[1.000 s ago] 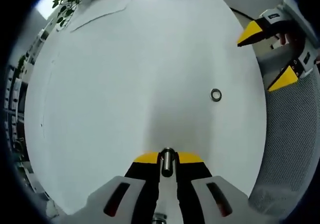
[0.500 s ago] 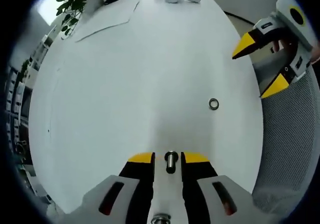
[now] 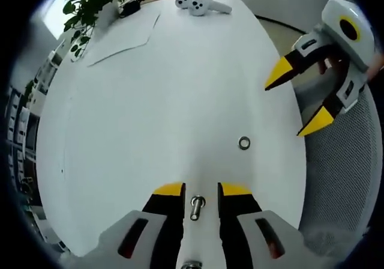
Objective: Place the washer onto the threaded stud by aligning its center hole with the stud, sliding it down to the base, and recovering from edge contact or off-axis alignment until the washer reaches the visible bottom stop.
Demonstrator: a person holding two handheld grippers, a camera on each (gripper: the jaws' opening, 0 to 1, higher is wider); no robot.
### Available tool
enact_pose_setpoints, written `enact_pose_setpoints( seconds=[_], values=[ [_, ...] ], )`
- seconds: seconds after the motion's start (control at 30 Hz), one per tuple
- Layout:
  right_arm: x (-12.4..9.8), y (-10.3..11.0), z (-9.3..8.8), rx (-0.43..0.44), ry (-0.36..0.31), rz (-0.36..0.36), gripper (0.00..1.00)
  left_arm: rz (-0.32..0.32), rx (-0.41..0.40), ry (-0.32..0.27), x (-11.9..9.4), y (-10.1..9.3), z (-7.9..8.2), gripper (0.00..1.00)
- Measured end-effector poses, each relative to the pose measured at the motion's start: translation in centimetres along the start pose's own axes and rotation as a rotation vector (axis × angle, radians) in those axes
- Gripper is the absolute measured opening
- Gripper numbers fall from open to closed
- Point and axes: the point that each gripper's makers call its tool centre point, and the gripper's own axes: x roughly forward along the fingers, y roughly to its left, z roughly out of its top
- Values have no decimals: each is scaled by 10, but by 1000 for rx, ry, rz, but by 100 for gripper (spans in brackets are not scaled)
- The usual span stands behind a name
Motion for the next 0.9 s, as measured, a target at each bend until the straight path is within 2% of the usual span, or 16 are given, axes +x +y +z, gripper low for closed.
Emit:
enact_pose_setpoints(
  seconds=[0.33, 0.63, 0.9],
  values=[
    [-1, -1, 2, 11, -12, -2, 45, -37, 61, 3, 13, -20, 21, 20],
    [0, 0, 0, 9, 2, -3, 44, -64, 84, 18, 22, -34, 27, 22],
    [-1, -1, 0, 13, 2, -8, 44, -101, 123, 39, 39, -53, 33, 22]
  ],
)
